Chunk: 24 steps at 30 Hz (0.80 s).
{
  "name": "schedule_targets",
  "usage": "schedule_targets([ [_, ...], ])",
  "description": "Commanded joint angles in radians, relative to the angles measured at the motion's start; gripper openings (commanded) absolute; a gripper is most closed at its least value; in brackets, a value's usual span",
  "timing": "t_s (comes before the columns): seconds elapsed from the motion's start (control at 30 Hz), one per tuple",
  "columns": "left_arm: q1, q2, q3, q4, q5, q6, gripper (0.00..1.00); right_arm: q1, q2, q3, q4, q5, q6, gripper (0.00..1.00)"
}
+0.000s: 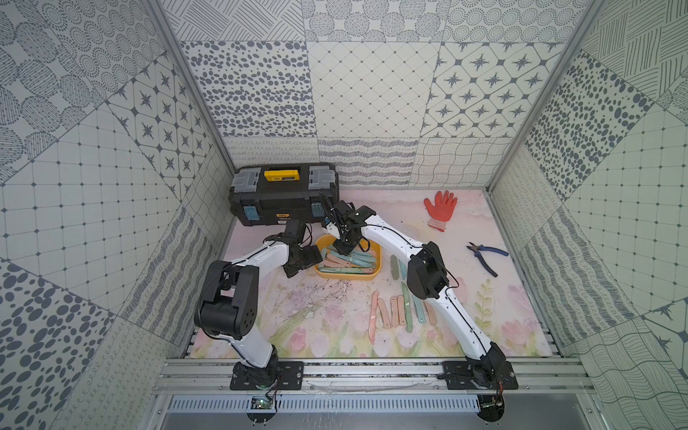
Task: Take the fruit knife out of the storage box
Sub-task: Pick up the fruit knife from the storage box.
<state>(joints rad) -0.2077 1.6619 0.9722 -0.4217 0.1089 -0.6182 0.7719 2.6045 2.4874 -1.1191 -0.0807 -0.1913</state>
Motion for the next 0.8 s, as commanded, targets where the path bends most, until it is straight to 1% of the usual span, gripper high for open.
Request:
schedule_targets([
  [0.0,0.003,-0.011,-0.006,-0.002,-0.009,0.005,0.92,-0.004,0.043,0.015,-0.033,-0.018,-0.004,0.31],
  [0.33,0.003,-0.011,-0.005,-0.002,-0.005,0.003,0.92,-0.004,0.018,0.004,-0.019,-0.01,0.003,0.15],
  [0.57,0.003,-0.011,-0.005,-0.005,-0.008,0.004,0.92,-0.004,-0.041,-0.028,0.011,-0.027,0.013,0.11],
  [0.77,0.004,-0.009,-0.004,-0.006,-0.006,0.003,0.92,-0.005,-0.078,-0.04,0.01,-0.012,0.017,0.1],
])
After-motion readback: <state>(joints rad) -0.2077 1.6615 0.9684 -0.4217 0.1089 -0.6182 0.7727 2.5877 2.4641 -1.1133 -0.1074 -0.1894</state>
